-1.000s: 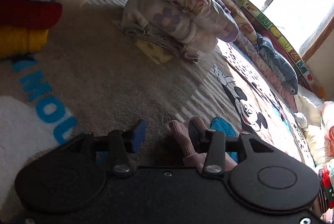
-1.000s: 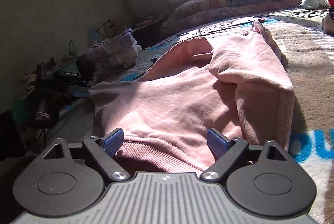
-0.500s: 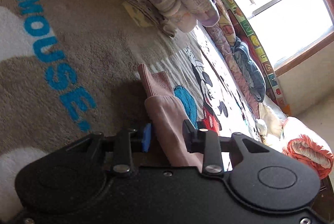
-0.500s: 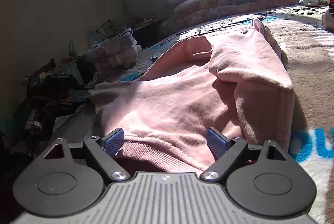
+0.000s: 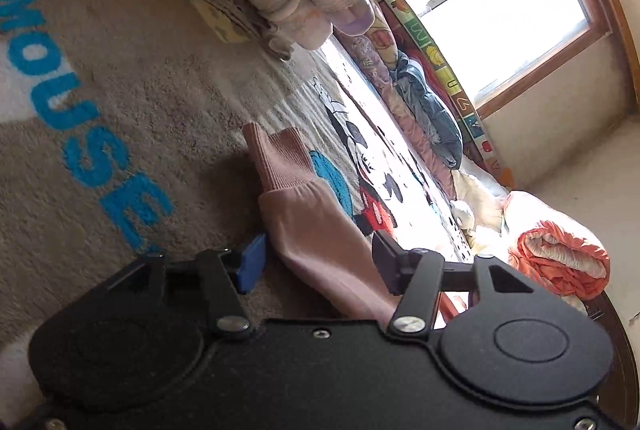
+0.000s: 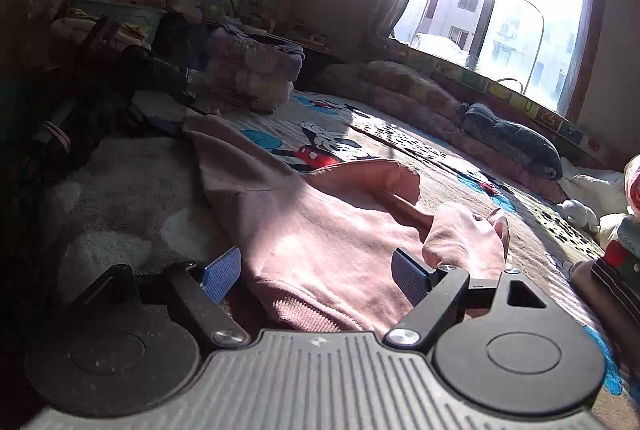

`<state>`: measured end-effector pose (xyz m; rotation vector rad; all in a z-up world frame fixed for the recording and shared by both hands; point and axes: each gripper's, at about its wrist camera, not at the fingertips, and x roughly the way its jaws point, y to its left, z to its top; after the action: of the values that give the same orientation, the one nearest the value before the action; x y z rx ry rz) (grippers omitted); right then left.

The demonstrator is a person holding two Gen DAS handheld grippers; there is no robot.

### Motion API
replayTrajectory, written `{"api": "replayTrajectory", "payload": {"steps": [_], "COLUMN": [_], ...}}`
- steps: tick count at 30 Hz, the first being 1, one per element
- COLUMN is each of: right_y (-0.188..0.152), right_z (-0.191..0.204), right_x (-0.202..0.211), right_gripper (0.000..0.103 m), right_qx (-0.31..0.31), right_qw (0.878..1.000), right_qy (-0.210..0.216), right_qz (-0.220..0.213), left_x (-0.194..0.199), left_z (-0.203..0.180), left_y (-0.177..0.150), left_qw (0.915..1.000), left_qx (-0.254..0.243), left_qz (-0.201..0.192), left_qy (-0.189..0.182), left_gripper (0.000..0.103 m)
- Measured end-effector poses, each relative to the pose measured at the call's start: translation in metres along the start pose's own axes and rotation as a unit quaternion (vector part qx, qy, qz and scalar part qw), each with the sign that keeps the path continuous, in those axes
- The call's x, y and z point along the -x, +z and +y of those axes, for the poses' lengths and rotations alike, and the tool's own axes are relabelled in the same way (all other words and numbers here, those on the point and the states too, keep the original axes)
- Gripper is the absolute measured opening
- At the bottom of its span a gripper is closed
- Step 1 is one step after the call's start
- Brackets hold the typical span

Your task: Fold clothes

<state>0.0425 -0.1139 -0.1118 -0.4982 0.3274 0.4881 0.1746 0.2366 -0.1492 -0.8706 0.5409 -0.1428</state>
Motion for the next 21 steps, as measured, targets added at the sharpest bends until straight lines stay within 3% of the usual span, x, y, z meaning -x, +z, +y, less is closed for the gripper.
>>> {"api": "replayTrajectory", "payload": {"steps": [1, 3, 5, 8, 12, 13, 16, 18, 21], "right_y": [0.009, 0.019, 0.026, 0.034, 0.041, 0.043, 0.045, 0.045, 0.048], "right_z": [0.015, 0.037, 0.051, 0.068, 0.077, 0.078, 0.081, 0.087, 0.092], "right_x": [-0.006, -0.023, -0.04, -0.061, -0.079, -0.083, -0.093, -0.097, -0.095], "right_gripper": [0.071, 0.066, 0.057, 0.057, 0.051, 0.045, 0.016, 0.014, 0.016], "right_qx": [0.054, 0.125, 0.168, 0.218, 0.257, 0.263, 0.27, 0.286, 0.311], "right_qw": [0.999, 0.992, 0.985, 0.974, 0.963, 0.961, 0.956, 0.949, 0.943], "right_qy": [-0.007, -0.008, -0.003, 0.001, 0.005, 0.008, 0.043, 0.056, 0.038], "right_qz": [0.006, 0.021, 0.038, 0.06, 0.076, 0.078, 0.106, 0.119, 0.117], "left_x": [-0.001, -0.004, -0.004, -0.003, -0.002, -0.002, -0.002, -0.002, -0.002], "left_z": [-0.001, -0.003, -0.001, 0.002, 0.005, 0.005, 0.005, 0.007, 0.008], "left_y": [0.001, 0.003, 0.005, 0.008, 0.008, 0.008, 0.008, 0.008, 0.009], "left_qw": [1.0, 0.9999, 0.9996, 0.9991, 0.9985, 0.9986, 0.9986, 0.9983, 0.9981], "left_qx": [0.005, 0.014, 0.028, 0.042, 0.052, 0.05, 0.048, 0.052, 0.056], "left_qz": [0.001, 0.002, 0.002, 0.006, 0.006, 0.007, 0.008, 0.009, 0.009], "left_qy": [0.001, 0.004, -0.001, -0.009, -0.017, -0.017, -0.019, -0.023, -0.026], "left_gripper": [0.056, 0.056, 0.056, 0.056, 0.056, 0.056, 0.055, 0.055, 0.055]}}
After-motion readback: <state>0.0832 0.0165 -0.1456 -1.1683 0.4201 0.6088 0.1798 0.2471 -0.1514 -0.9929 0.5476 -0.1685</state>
